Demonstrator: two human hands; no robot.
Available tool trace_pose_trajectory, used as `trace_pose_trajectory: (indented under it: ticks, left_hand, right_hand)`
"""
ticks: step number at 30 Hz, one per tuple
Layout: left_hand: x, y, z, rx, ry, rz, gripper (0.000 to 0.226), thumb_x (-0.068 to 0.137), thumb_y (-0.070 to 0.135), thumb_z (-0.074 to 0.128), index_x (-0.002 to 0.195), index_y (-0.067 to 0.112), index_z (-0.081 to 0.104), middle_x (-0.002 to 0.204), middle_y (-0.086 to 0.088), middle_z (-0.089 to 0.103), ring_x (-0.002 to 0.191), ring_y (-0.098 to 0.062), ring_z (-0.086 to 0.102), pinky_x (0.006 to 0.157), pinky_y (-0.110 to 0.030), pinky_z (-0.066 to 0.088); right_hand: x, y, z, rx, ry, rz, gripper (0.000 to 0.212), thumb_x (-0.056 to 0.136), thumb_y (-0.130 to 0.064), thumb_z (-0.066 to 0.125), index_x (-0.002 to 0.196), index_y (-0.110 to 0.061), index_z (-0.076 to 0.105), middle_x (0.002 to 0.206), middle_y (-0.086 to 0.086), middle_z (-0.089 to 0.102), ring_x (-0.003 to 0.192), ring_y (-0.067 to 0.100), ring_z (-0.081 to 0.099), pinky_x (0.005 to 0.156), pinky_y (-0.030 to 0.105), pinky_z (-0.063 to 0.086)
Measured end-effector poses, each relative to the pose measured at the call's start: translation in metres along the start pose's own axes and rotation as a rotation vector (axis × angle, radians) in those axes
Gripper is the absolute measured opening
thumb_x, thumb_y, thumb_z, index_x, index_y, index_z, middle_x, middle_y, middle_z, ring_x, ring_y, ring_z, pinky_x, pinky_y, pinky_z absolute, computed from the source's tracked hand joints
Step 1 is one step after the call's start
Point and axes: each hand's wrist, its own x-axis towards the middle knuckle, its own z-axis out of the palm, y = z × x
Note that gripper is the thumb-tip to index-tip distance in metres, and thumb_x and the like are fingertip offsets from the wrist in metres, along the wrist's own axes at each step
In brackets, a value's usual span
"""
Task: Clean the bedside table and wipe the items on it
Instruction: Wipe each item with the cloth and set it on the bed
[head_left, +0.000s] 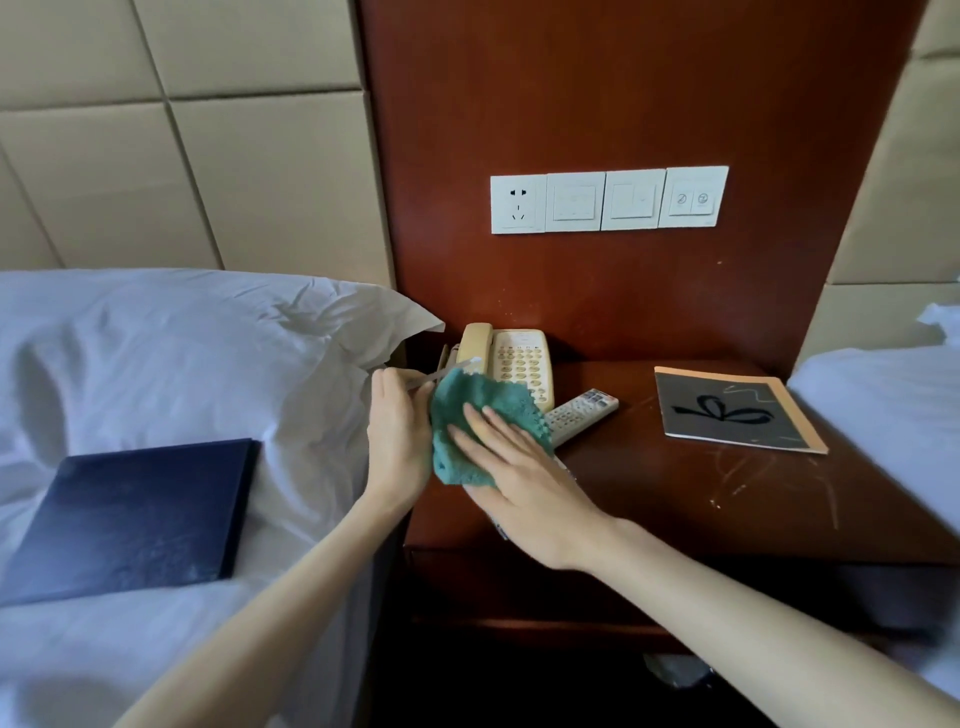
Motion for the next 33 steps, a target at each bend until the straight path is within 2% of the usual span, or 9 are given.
trace_pose_trajectory:
  ticks: [8,13,15,17,20,23,27,29,33]
  left_hand:
    - [0.014,-0.009,-0.016,0.015,0.077,-0.032,0.011,0.096,0.009,0.048,0.098,-0.002,0.05,0.097,-0.009,0.047,0.088,-0.012,0.044,0.074,-0.015,0.031]
    - [0.017,-0.008,-0.019,0.023,0.093,-0.066,0.012,0.097,0.015,0.046,0.098,0.003,0.046,0.101,-0.011,0.048,0.082,-0.004,0.044,0.075,-0.026,0.038]
    - [0.011,-0.004,-0.014,0.027,0.083,-0.005,0.007,0.097,0.013,0.046,0.094,0.007,0.044,0.096,-0.006,0.045,0.081,0.009,0.046,0.071,-0.017,0.035]
    - [0.009,-0.002,-0.012,0.028,0.088,0.034,0.007,0.097,0.012,0.046,0.094,0.005,0.044,0.095,-0.004,0.043,0.083,0.019,0.044,0.065,-0.011,0.031]
    - [0.013,-0.005,-0.016,-0.051,0.113,-0.055,0.005,0.097,0.015,0.047,0.095,0.012,0.045,0.098,-0.008,0.051,0.083,0.003,0.048,0.074,-0.02,0.037]
    - [0.011,-0.009,-0.015,-0.088,0.111,-0.125,0.004,0.097,0.015,0.048,0.098,0.012,0.045,0.1,-0.005,0.054,0.09,-0.011,0.051,0.078,-0.024,0.039]
    - [0.012,-0.012,-0.014,-0.148,0.102,-0.214,0.005,0.096,0.013,0.049,0.095,0.015,0.044,0.094,0.002,0.056,0.093,-0.018,0.054,0.084,-0.034,0.043]
    - [0.014,-0.013,-0.013,-0.192,0.076,-0.292,0.006,0.096,0.016,0.05,0.096,0.016,0.044,0.091,0.006,0.055,0.091,-0.018,0.056,0.084,-0.038,0.047]
    - [0.017,-0.013,-0.013,-0.35,-0.016,-0.495,0.01,0.092,0.022,0.055,0.098,0.018,0.047,0.089,-0.001,0.058,0.064,-0.006,0.065,0.046,-0.026,0.051]
  right_hand:
    - [-0.009,0.012,0.0,-0.079,-0.032,-0.155,0.061,0.1,-0.03,0.038,0.151,-0.031,0.004,0.16,-0.013,-0.008,0.143,0.0,-0.018,0.116,0.021,-0.013]
    - [-0.01,0.034,-0.005,0.291,0.009,0.139,0.05,0.101,-0.043,0.031,0.142,-0.054,0.003,0.151,-0.036,-0.008,0.139,-0.012,-0.014,0.117,0.027,0.001]
    - [-0.003,0.031,-0.006,0.418,0.079,0.198,0.051,0.102,-0.04,0.032,0.137,-0.061,0.003,0.142,-0.043,-0.006,0.132,-0.02,-0.01,0.116,0.025,0.004]
    - [0.002,0.023,-0.005,0.384,0.108,0.16,0.052,0.102,-0.04,0.031,0.141,-0.057,0.001,0.147,-0.038,-0.006,0.132,-0.02,-0.013,0.116,0.025,0.0]
    - [0.002,0.014,0.001,0.162,0.087,0.052,0.056,0.101,-0.044,0.028,0.147,-0.043,-0.004,0.156,-0.024,-0.015,0.141,-0.004,-0.021,0.117,0.026,-0.008]
    - [-0.007,0.01,0.003,-0.061,0.04,-0.101,0.057,0.101,-0.043,0.029,0.15,-0.031,0.001,0.158,-0.018,-0.01,0.143,0.001,-0.021,0.119,0.03,-0.01]
    - [-0.017,0.01,-0.008,-0.176,0.064,-0.34,0.059,0.098,-0.043,0.037,0.151,-0.022,0.023,0.159,-0.009,0.015,0.148,0.01,0.003,0.12,0.031,-0.001]
    - [-0.015,0.011,-0.019,-0.195,0.111,-0.406,0.057,0.093,-0.025,0.045,0.148,-0.018,0.034,0.156,-0.003,0.029,0.146,0.016,0.019,0.12,0.034,0.009]
    - [-0.004,0.012,-0.034,-0.044,0.391,-0.308,0.054,0.074,0.016,0.06,0.124,-0.004,0.061,0.126,0.011,0.063,0.117,0.028,0.06,0.099,0.041,0.048]
